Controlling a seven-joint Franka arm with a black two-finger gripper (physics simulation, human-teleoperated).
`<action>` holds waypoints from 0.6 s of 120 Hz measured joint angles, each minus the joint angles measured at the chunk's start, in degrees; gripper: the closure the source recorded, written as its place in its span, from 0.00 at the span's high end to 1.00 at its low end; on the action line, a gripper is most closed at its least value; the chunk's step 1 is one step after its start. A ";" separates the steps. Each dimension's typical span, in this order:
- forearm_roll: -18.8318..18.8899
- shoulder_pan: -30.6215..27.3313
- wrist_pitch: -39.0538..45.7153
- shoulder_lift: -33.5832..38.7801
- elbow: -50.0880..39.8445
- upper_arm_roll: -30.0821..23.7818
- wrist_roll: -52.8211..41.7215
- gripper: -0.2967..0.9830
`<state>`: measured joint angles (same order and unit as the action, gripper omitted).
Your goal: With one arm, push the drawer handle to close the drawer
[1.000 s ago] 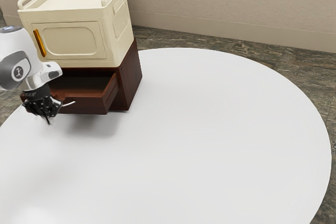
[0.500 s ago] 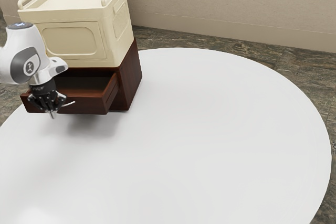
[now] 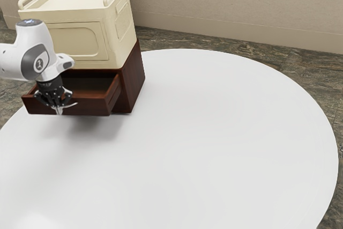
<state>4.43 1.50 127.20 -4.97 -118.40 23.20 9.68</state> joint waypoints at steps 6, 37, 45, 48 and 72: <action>-0.01 -0.43 0.09 -0.41 0.49 -0.02 0.04 0.15; -0.30 -0.68 0.30 -4.53 4.62 -0.61 0.01 0.15; -0.65 -0.71 0.30 -5.98 6.04 -0.80 -0.01 0.15; -0.81 -0.72 0.30 -6.46 6.63 -0.83 -0.04 0.15; -1.41 -8.34 0.34 -9.96 10.85 -8.82 -0.69 0.15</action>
<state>3.02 -6.85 127.54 -14.93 -107.55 14.38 8.99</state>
